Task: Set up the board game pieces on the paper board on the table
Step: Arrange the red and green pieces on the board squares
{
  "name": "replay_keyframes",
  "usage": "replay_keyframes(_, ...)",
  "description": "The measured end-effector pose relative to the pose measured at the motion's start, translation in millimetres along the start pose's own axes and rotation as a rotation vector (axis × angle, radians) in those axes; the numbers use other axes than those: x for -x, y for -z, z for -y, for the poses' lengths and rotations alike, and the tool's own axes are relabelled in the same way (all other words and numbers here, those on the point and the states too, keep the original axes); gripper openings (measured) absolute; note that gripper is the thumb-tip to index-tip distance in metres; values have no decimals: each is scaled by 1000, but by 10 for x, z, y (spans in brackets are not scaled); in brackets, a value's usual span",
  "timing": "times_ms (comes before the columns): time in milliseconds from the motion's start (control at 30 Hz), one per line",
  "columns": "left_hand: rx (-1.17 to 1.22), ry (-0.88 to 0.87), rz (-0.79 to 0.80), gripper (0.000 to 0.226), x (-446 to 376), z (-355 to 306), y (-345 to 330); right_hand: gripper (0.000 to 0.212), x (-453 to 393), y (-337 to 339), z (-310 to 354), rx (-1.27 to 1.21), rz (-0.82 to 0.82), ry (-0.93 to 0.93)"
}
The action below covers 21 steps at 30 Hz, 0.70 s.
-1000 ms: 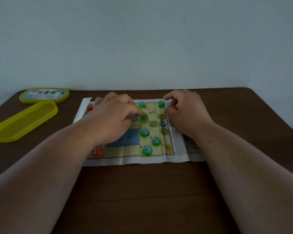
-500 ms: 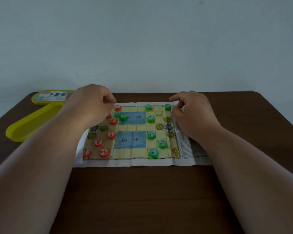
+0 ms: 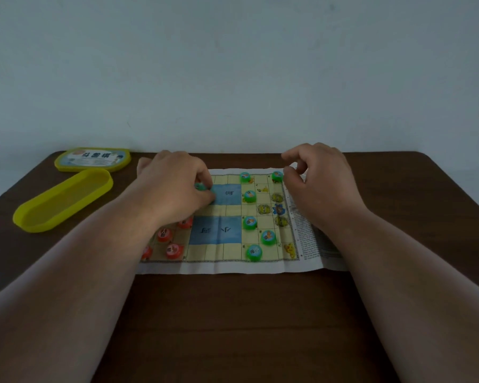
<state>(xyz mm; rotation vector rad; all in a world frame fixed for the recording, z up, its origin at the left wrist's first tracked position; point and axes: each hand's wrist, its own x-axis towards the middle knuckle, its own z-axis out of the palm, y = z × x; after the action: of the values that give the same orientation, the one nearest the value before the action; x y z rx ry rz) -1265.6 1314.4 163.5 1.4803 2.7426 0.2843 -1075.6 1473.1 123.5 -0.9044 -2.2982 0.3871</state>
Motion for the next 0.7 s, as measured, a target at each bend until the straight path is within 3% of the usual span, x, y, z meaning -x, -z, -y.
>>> replay_keyframes(133, 154, -64, -81, 14, 39, -51, 30, 23, -11, -3, -10, -8, -16, -8)
replay_keyframes(267, 349, -206, -52, 14, 199, -274, 99, 22, -11, 33, 20, -58, -47, -34)
replay_keyframes(467, 348, -468, 60, 27, 442, -599, -39, 28, -7, 49, 13, -69, -102, -95)
replay_keyframes(700, 272, -545, 177, 31, 478, -672, -117, 28, -2, 36, 5, -76, -119, -65)
